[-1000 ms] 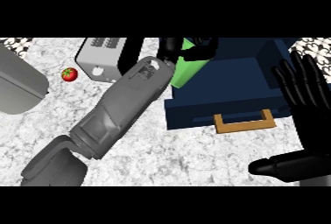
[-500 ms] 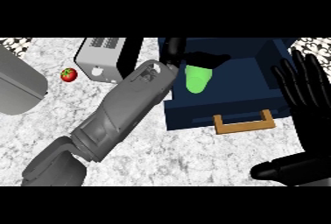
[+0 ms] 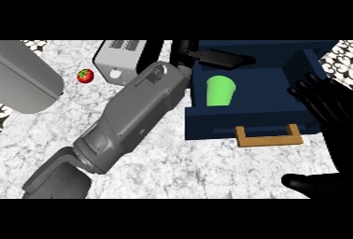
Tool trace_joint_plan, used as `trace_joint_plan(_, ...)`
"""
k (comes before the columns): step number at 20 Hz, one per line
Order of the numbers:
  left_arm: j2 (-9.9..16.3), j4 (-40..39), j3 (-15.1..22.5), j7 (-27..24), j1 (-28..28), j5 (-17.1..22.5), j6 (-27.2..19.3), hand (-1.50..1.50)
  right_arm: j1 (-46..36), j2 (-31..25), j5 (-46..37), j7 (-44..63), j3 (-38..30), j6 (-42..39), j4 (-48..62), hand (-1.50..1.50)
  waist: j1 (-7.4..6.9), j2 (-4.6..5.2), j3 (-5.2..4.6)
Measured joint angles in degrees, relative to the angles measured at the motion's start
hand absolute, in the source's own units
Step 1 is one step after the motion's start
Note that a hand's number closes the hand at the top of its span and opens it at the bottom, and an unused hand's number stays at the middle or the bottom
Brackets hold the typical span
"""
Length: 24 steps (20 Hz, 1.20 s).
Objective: Pick up the cup, place it into the drawer and close the drawer
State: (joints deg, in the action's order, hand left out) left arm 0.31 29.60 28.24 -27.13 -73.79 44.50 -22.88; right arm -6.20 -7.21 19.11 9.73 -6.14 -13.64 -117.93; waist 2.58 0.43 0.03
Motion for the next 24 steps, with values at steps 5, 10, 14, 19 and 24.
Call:
trace_joint_plan(5, 3.11, 5.63, -2.43, 2.31, 2.62, 0.75, 0.18, -1.5, 1.39, -3.58, -1.07, -0.16, -0.3, -3.82, -0.45, 1.5, -2.18, -0.58, -0.03)
trace_joint_plan(10, 7.19, 15.32, -3.34, 4.13, 10.01, 1.17, -1.72, -1.5, 2.51, -7.08, -5.02, -0.25, -0.23, -6.46, -1.66, 1.5, -3.79, -1.04, -0.06)
trace_joint_plan(14, 12.3, 24.64, -3.49, 6.27, 18.14, 1.48, -1.89, -1.5, 3.82, -9.1, -9.16, -1.08, 0.47, -8.34, -1.49, 1.5, -4.5, -1.15, -0.06)
trace_joint_plan(19, 19.06, 37.26, -4.47, 8.92, 29.31, 1.91, -1.64, -1.5, 4.52, -8.6, -15.4, -1.47, 3.04, -7.85, -0.6, 1.5, -4.42, -0.99, -0.04)
trace_joint_plan(24, 24.47, 47.0, -6.6, 9.84, 40.18, 2.6, 0.5, -1.5, 3.05, -7.82, -23.66, -3.42, 6.78, -6.62, 3.45, 1.5, -4.19, -0.74, -0.03)
